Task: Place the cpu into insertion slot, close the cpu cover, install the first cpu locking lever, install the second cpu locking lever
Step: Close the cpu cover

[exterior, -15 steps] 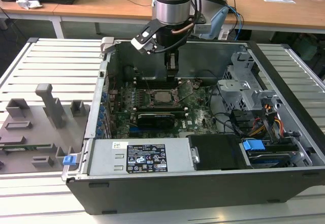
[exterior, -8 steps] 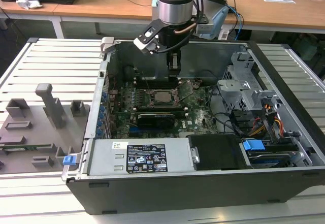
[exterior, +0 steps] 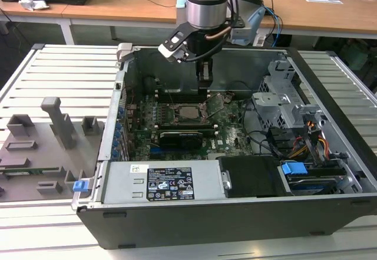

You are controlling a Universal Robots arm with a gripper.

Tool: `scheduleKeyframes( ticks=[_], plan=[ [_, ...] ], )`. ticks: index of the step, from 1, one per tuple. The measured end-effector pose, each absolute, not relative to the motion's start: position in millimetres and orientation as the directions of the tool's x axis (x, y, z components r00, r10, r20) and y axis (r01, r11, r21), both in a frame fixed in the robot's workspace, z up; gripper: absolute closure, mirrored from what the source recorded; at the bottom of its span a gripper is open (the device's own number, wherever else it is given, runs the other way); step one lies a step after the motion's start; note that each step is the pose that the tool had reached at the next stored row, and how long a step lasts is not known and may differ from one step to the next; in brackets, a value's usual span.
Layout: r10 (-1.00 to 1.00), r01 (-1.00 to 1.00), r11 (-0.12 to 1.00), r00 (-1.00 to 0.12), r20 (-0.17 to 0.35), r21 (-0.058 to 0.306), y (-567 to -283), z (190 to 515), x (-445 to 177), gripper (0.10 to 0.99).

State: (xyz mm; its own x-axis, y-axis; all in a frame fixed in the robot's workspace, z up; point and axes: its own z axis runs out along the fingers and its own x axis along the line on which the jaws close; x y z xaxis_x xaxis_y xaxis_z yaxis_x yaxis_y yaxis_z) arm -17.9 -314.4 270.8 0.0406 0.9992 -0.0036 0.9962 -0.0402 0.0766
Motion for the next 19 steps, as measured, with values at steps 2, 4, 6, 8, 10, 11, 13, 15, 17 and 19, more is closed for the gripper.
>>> scheduleKeyframes(
  ticks=[2, 4, 6, 8, 10, 11, 13, 15, 17, 19],
  plan=[
    [0.999, 0.996, -0.040, 0.041, -0.004, 0.077, -314, 271, -17, 0.980],
    [0.999, 0.996, -0.040, 0.041, -0.004, 0.077, -314, 271, -16, 0.980],
    [0.999, 0.996, -0.040, 0.041, -0.004, 0.077, -314, 271, -14, 0.980],
    [0.999, 0.996, -0.040, 0.041, -0.004, 0.077, -314, 271, -13, 0.980],
    [0.999, 0.996, -0.040, 0.041, -0.003, 0.077, -314, 271, -10, 0.980],
    [0.999, 0.996, -0.040, 0.041, -0.004, 0.077, -314, 271, -9, 0.980],
    [0.999, 0.996, -0.040, 0.041, -0.003, 0.077, -314, 271, -7, 0.980],
    [0.999, 0.996, -0.040, 0.041, -0.003, 0.077, -314, 271, -5, 0.980],
    [0.999, 0.996, -0.040, 0.041, -0.004, 0.077, -314, 271, -3, 0.980],
    [0.999, 0.996, -0.040, 0.041, -0.004, 0.077, -314, 271, -2, 0.980]
  ],
)
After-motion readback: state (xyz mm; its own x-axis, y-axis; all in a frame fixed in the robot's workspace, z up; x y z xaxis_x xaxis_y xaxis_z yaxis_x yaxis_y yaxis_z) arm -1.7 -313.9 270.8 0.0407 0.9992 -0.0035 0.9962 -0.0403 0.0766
